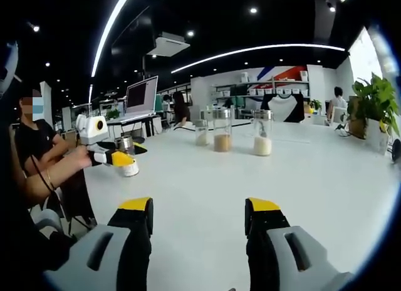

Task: Rotate the seasoning bottle until the label or dispensing opening points toward the visible target arrow and the bottle remains upright within the marked orientation range

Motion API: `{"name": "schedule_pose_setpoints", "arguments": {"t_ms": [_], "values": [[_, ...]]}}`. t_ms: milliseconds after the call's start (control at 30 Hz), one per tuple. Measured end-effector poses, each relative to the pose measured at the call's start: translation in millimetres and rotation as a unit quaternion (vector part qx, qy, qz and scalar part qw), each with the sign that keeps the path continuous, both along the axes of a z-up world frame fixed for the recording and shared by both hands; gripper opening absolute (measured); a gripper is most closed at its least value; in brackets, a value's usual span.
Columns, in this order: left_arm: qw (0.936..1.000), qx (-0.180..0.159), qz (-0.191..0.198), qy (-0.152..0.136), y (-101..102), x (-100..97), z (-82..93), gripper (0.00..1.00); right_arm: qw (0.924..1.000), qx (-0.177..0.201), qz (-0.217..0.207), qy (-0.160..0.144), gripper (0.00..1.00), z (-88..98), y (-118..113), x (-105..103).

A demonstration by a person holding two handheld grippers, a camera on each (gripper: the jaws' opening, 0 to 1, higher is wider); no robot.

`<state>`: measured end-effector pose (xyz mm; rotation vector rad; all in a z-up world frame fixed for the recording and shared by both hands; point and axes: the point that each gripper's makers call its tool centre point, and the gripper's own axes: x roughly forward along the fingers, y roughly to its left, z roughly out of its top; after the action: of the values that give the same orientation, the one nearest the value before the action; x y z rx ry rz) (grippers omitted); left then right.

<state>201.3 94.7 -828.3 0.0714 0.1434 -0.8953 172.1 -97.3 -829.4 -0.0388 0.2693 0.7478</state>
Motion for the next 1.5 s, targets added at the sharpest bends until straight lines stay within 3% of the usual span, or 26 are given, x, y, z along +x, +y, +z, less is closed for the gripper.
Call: {"name": "schedule_pose_setpoints", "arguments": {"t_ms": [300,467,633,700,767,867,1033,1233,1367,1500], "values": [[0.9987,0.042,0.025,0.011,3.9,2.5,-6.9,0.46,1.0,0.001,-0.004,0.001,0.59,0.0,-2.0,-1.6],[0.9977,0.014,0.057,0.033,6.7,2.4,-2.6,0.5,1.0,-0.001,-0.002,0.001,0.59,0.1,-1.7,-2.3],[0.9963,0.001,0.081,0.027,9.4,1.8,8.2,0.51,1.0,-0.003,-0.001,-0.001,0.59,1.2,-1.4,-2.2],[0.9926,-0.004,0.12,0.022,15.9,4.8,12.9,0.51,1.0,-0.003,0.0,-0.001,0.59,1.3,-0.4,-2.6],[0.982,-0.028,0.186,0.015,28.7,10.0,19.0,0.5,1.0,-0.004,0.002,0.0,0.59,0.7,0.9,-3.2],[0.9809,-0.05,0.186,0.028,24.7,4.4,17.5,0.5,1.0,-0.002,0.002,0.001,0.59,0.2,2.2,-3.7],[0.9768,-0.06,0.201,0.041,27.0,2.0,7.9,0.5,1.0,-0.005,0.007,0.001,0.59,-0.1,4.4,-4.5],[0.976,-0.052,0.205,0.053,28.2,-2.2,-0.8,0.5,1.0,-0.004,0.004,-0.001,0.59,1.4,2.4,-3.1],[0.9731,-0.047,0.22,0.047,32.1,-3.0,1.8,0.5,1.0,-0.004,0.004,0.001,0.59,-0.5,2.8,-3.7],[0.9714,-0.021,0.234,0.033,35.6,-3.2,5.1,0.5,1.0,-0.003,0.006,0.002,0.59,-1.6,4.1,-4.6]]}}
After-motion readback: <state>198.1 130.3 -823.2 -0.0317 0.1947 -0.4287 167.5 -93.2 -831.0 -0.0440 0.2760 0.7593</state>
